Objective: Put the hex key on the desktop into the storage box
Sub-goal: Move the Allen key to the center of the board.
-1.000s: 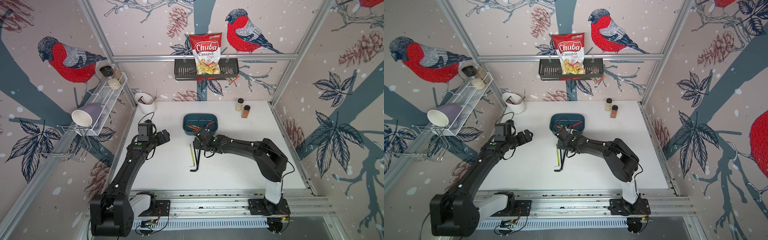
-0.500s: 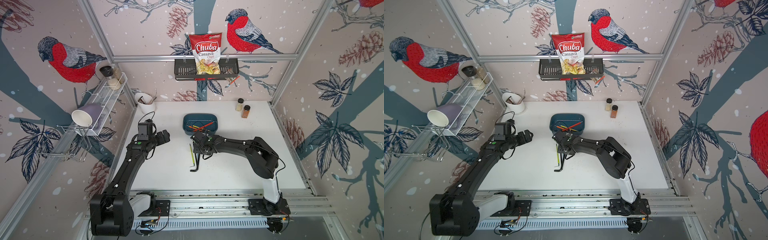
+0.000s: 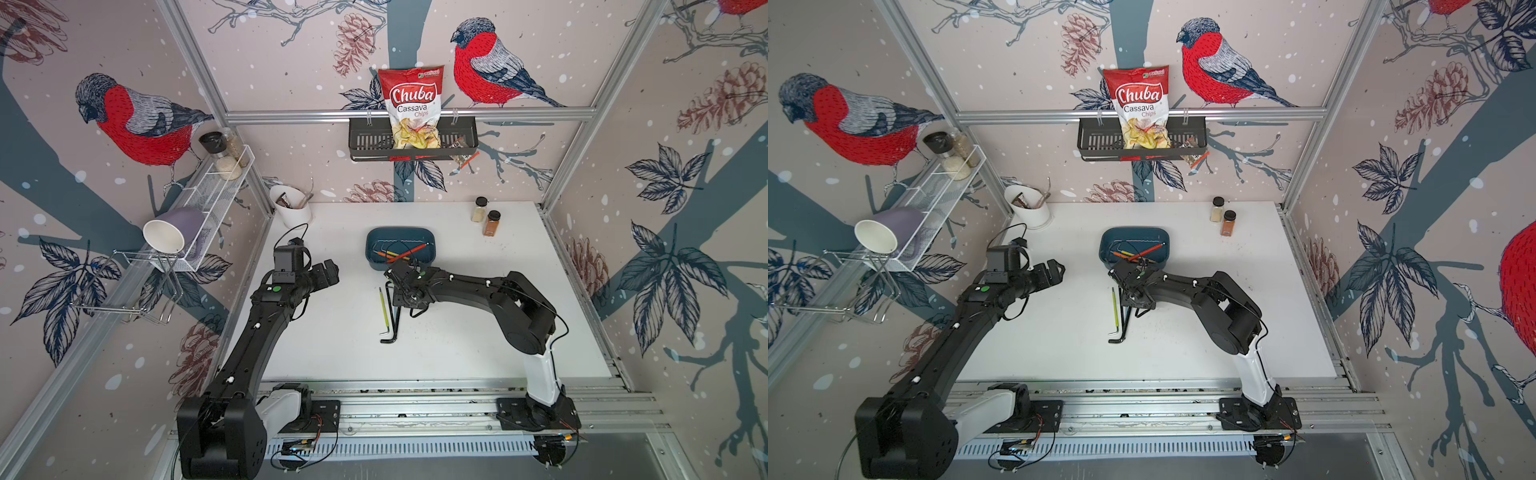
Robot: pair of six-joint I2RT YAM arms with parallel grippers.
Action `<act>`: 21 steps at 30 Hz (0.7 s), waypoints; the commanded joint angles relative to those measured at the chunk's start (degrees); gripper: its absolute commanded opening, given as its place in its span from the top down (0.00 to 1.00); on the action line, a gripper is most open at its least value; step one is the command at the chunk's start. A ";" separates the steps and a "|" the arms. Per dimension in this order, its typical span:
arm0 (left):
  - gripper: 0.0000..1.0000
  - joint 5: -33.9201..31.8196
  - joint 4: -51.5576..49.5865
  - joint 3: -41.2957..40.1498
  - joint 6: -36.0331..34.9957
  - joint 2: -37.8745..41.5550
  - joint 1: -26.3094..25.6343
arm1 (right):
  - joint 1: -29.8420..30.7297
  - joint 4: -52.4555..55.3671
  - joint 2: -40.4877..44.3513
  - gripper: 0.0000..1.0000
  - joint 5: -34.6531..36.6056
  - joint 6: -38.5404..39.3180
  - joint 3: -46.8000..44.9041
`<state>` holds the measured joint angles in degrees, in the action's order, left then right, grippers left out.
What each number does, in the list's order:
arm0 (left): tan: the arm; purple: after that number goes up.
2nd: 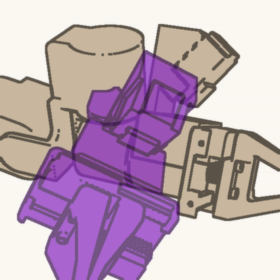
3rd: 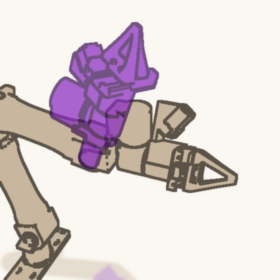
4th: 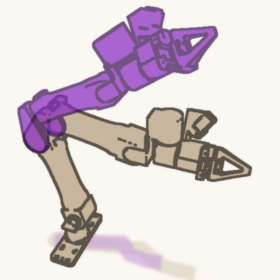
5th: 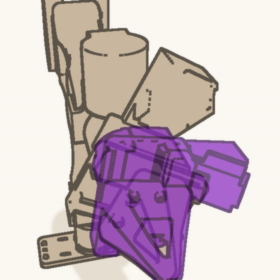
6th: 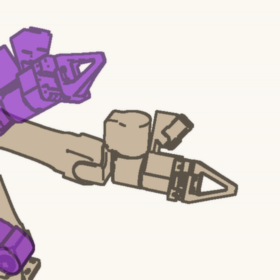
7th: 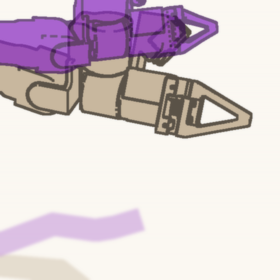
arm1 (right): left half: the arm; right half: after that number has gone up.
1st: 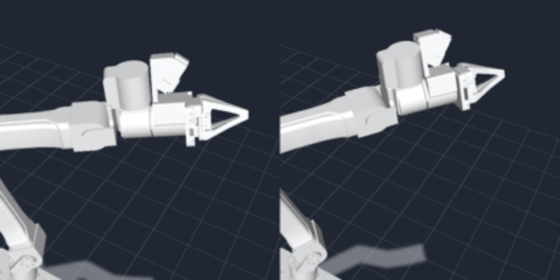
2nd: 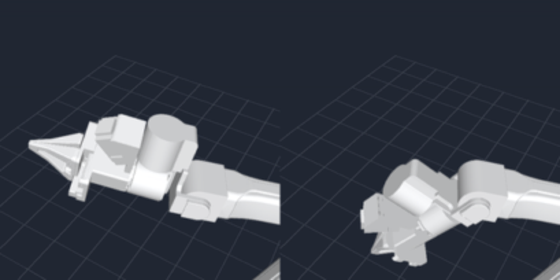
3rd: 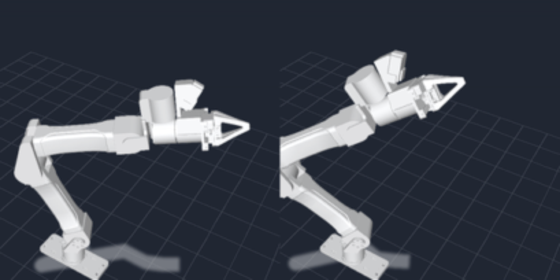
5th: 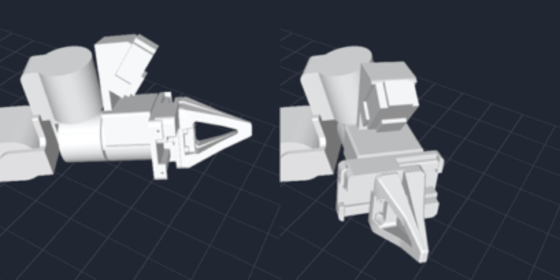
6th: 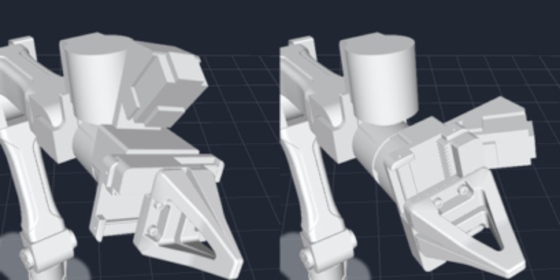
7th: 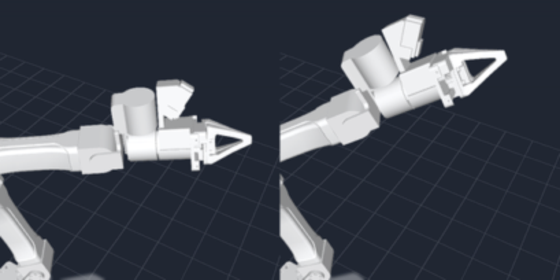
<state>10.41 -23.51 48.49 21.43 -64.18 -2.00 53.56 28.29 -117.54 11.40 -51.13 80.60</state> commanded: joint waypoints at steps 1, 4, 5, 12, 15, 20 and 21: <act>0.04 -0.40 -0.22 0.00 -0.57 0.16 0.15 | -0.56 1.83 -0.32 0.38 -1.34 0.34 -1.18; 0.04 -0.57 -0.42 -0.08 -0.62 0.11 0.21 | -1.42 1.91 0.15 0.39 -1.63 0.93 -2.53; 0.04 -0.67 -0.24 -0.18 -0.67 0.11 0.21 | -1.85 1.82 0.74 0.40 -1.51 1.12 -3.31; 0.04 -0.40 -0.36 -0.06 -0.59 -0.44 0.19 | -6.51 -1.73 7.30 0.44 -4.44 2.09 -11.26; 0.04 -0.48 -0.30 -0.08 -0.59 -0.49 0.23 | -8.01 -2.87 9.13 0.44 -5.20 2.18 -13.97; 0.04 -0.52 -0.23 -0.32 -0.31 -0.47 0.20 | -10.32 -3.25 11.97 0.44 -5.07 2.61 -17.40; 0.04 -0.55 -0.22 -0.29 -0.29 -0.58 0.21 | -10.93 -3.56 12.72 0.44 -5.14 2.64 -18.06</act>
<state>10.26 -23.53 48.23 21.15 -64.62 -1.96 43.77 21.67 -105.93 7.07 -49.21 64.10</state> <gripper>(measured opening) 0.963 0.555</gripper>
